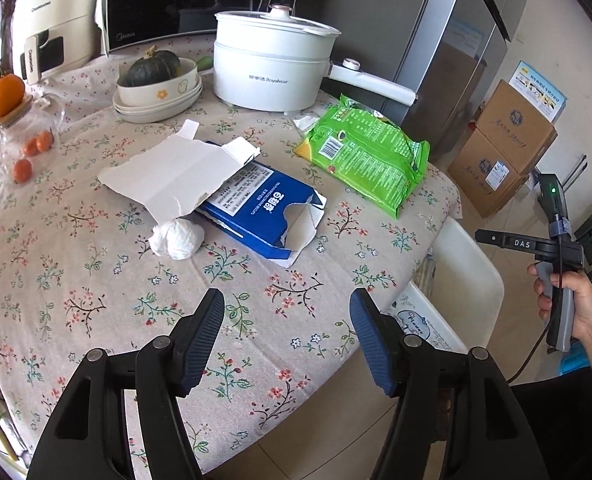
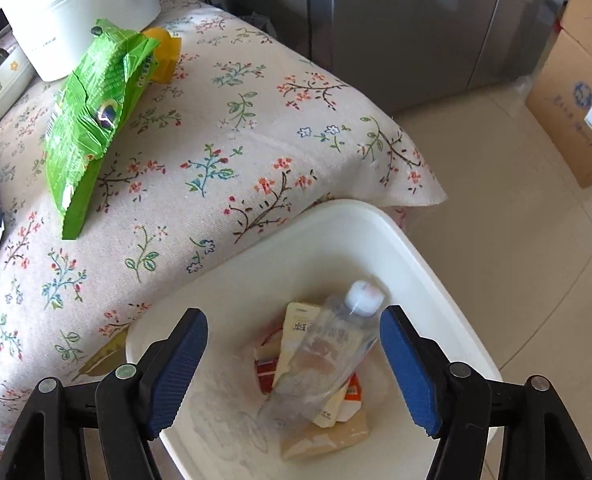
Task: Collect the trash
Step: 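Grasp the crumpled white tissue with the left tool beside the blue box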
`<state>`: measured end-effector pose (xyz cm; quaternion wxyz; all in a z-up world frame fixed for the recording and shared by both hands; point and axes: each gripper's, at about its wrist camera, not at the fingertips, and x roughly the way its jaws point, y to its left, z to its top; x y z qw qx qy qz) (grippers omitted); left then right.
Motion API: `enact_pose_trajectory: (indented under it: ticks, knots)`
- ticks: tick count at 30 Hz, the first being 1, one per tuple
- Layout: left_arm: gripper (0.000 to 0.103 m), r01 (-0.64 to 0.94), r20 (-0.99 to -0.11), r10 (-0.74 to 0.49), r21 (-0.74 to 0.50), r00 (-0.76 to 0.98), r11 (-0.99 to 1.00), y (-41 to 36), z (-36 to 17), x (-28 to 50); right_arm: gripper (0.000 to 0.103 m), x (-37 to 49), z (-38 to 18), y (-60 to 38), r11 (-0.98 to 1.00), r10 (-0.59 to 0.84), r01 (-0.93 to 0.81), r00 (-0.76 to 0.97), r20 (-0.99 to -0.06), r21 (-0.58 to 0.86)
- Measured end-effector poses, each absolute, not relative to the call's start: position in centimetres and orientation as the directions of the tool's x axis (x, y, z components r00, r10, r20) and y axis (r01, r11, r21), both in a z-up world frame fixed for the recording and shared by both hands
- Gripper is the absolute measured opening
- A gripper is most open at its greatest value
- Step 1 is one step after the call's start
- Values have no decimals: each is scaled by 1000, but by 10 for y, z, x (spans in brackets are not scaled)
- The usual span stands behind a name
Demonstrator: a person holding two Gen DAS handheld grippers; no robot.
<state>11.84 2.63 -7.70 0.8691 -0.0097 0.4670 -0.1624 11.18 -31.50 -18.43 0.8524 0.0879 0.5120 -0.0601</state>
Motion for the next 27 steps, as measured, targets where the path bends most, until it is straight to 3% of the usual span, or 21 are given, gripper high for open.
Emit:
enact_pose_trajectory:
  ticks: [13, 17, 23, 27]
  knots:
    - [73, 149, -822, -208, -151, 530, 977, 61, -87, 144, 75, 98, -155, -290, 981, 29, 157, 468, -883, 115]
    - [73, 223, -784, -248, -143, 569, 964, 65, -89, 165, 76, 100, -149, -274, 986, 49, 117, 461, -886, 116]
    - [72, 285, -801, -176, -6, 572, 958, 51, -104, 208, 76, 110, -139, -253, 989, 80, 71, 469, -880, 128]
    - [60, 329, -821, -86, 129, 565, 936, 40, -121, 227, 76, 120, -133, -241, 990, 94, 50, 481, -872, 134]
